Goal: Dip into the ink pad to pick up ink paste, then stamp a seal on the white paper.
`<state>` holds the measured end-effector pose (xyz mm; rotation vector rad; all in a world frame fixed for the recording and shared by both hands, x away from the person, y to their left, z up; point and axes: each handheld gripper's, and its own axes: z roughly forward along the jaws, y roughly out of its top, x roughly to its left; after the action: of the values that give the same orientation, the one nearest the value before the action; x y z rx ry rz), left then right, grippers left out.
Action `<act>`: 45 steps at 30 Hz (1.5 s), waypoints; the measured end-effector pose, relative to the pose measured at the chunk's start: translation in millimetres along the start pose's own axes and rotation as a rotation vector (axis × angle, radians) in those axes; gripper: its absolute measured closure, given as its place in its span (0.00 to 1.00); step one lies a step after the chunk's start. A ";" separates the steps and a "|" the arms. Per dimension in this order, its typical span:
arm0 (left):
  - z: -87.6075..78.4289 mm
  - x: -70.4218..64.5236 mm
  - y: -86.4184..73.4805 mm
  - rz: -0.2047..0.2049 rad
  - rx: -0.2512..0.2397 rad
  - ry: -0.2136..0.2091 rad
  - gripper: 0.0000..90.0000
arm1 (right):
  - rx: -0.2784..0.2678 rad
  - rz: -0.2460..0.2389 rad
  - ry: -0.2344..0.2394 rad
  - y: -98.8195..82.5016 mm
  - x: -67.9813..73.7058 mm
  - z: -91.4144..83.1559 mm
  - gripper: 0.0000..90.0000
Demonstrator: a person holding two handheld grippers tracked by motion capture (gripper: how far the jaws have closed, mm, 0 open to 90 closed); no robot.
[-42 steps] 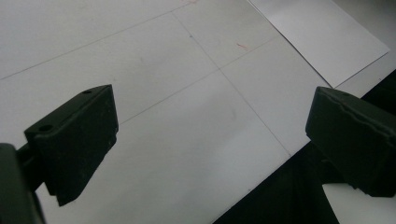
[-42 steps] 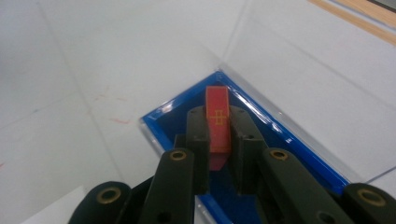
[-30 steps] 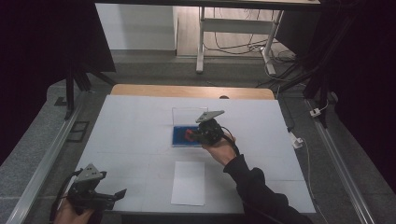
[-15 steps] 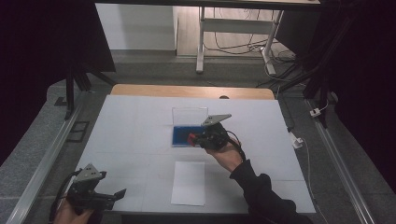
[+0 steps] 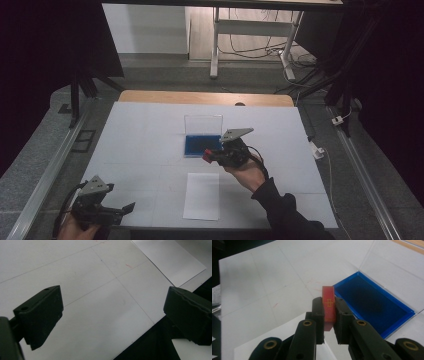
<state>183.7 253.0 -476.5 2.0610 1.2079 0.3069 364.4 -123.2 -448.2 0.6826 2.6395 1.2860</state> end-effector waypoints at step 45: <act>0.4 0.3 0.2 0.004 0.002 -0.004 0.04 | 0.126 -0.081 0.095 -48.5 65.0 11.8 0.89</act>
<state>184.3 252.9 -476.6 2.0656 1.2020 0.3032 293.6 -111.5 -487.8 0.5370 2.8126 1.1661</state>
